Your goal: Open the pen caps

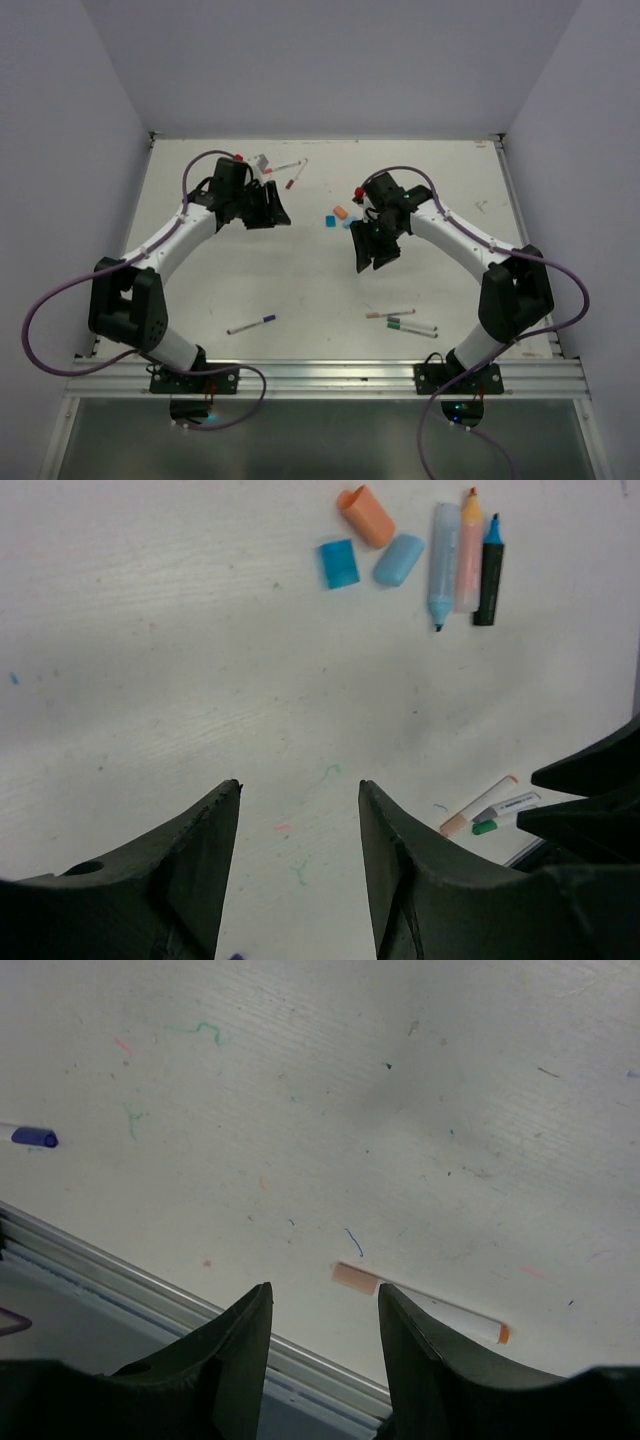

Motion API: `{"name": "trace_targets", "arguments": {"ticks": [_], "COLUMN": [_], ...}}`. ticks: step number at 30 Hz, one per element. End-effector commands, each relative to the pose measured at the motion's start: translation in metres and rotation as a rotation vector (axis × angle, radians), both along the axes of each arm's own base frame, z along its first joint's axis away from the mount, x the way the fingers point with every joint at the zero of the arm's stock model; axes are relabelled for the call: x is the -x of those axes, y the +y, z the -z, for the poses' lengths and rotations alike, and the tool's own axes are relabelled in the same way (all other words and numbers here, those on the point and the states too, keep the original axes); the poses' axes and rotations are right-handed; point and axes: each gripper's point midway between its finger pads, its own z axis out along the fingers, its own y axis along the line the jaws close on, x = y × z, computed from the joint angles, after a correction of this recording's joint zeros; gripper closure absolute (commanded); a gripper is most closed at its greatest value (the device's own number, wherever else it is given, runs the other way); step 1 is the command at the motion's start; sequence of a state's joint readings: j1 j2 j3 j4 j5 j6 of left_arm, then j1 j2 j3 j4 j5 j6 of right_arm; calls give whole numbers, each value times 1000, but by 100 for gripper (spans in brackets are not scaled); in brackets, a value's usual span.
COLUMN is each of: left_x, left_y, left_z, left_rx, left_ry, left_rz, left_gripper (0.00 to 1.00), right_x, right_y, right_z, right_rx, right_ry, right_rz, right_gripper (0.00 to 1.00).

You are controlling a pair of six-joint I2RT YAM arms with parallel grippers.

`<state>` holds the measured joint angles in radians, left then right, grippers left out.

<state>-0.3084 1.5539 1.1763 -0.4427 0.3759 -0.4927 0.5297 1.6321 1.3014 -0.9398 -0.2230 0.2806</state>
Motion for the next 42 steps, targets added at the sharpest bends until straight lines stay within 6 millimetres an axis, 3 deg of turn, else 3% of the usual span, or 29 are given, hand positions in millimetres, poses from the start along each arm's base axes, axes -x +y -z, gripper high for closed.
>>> {"name": "trace_targets", "arguments": {"ticks": [1, 4, 5, 7, 8, 10, 12, 13, 14, 15, 19, 22, 28, 35, 42], "left_x": [5, -19, -28, -55, -66, -93, -110, -127, -134, -139, -173, -182, -188, -182, -168], "left_y": [38, 60, 66, 75, 83, 89, 99, 101, 106, 109, 116, 113, 91, 86, 91], "left_z": [27, 29, 39, 30, 48, 43, 67, 57, 74, 78, 79, 92, 87, 93, 122], "left_rx": [-118, -208, -240, -277, -298, -313, -350, -361, -378, -403, -459, -454, -346, -316, -360], "left_ry": [49, 33, 48, 1, 39, 8, 49, 11, 39, 36, -33, -34, -100, -93, 2], "left_rz": [-87, -132, -143, -161, -174, -179, -182, -176, -173, -175, -167, -136, -82, -59, -65], "left_gripper": [46, 46, 45, 45, 46, 46, 48, 48, 49, 49, 53, 53, 55, 55, 55], "right_x": [4, 2, 0, -3, -1, -4, -2, -2, 0, 0, 4, 4, 2, 0, -1], "right_y": [9, 19, 20, 23, 22, 22, 20, 18, 16, 15, 12, 12, 13, 16, 16], "right_z": [-4, -13, -15, -23, -25, -32, -39, -41, -44, -46, -48, -48, -47, -46, -49], "right_rx": [-39, -87, -95, -108, -102, -99, -89, -83, -77, -71, -66, -70, -72, -80, -87], "right_ry": [10, 12, 10, 3, 10, -4, -8, -9, -5, -13, -13, -10, -16, -18, -25], "right_rz": [2, 20, 23, 29, 30, 25, 15, 12, 13, 10, 10, 19, 24, 24, 27], "right_gripper": [50, 49, 49, 49, 49, 49, 49, 49, 49, 49, 49, 49, 49, 49, 49]}}
